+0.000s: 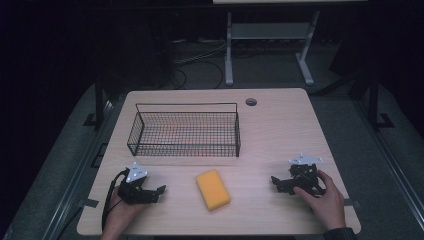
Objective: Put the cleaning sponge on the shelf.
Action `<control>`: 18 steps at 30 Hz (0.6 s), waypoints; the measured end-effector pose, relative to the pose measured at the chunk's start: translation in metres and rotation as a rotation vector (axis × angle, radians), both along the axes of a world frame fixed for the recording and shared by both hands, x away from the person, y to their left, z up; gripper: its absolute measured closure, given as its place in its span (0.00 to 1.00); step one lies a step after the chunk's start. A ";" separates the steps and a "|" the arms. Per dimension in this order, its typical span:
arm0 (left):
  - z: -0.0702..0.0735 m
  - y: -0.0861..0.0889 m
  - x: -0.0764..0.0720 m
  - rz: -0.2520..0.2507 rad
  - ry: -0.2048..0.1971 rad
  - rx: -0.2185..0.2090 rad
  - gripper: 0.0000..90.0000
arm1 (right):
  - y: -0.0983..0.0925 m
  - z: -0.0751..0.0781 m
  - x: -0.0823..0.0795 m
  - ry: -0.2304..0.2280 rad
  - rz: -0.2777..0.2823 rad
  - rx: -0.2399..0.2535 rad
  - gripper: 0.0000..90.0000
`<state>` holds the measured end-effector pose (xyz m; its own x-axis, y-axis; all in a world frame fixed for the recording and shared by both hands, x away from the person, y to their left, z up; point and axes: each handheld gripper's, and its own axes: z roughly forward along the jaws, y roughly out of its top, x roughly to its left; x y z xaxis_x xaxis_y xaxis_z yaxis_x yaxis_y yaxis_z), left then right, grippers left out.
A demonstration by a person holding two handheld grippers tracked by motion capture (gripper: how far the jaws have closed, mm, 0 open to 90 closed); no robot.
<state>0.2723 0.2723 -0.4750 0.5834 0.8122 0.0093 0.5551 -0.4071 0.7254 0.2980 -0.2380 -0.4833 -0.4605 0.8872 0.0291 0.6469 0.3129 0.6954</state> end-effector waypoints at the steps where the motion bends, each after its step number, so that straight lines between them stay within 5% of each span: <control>1: 0.000 0.000 0.000 0.000 0.000 -0.001 0.14 | 0.000 0.000 0.000 0.000 0.000 0.000 0.00; 18: 0.007 -0.005 -0.003 -0.006 0.006 0.000 0.21 | 0.000 0.000 0.000 0.002 -0.003 0.001 0.00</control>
<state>0.2690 0.2677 -0.4676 0.5885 0.8085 0.0057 0.5567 -0.4103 0.7223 0.2979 -0.2378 -0.4834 -0.4579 0.8885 0.0308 0.6492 0.3105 0.6943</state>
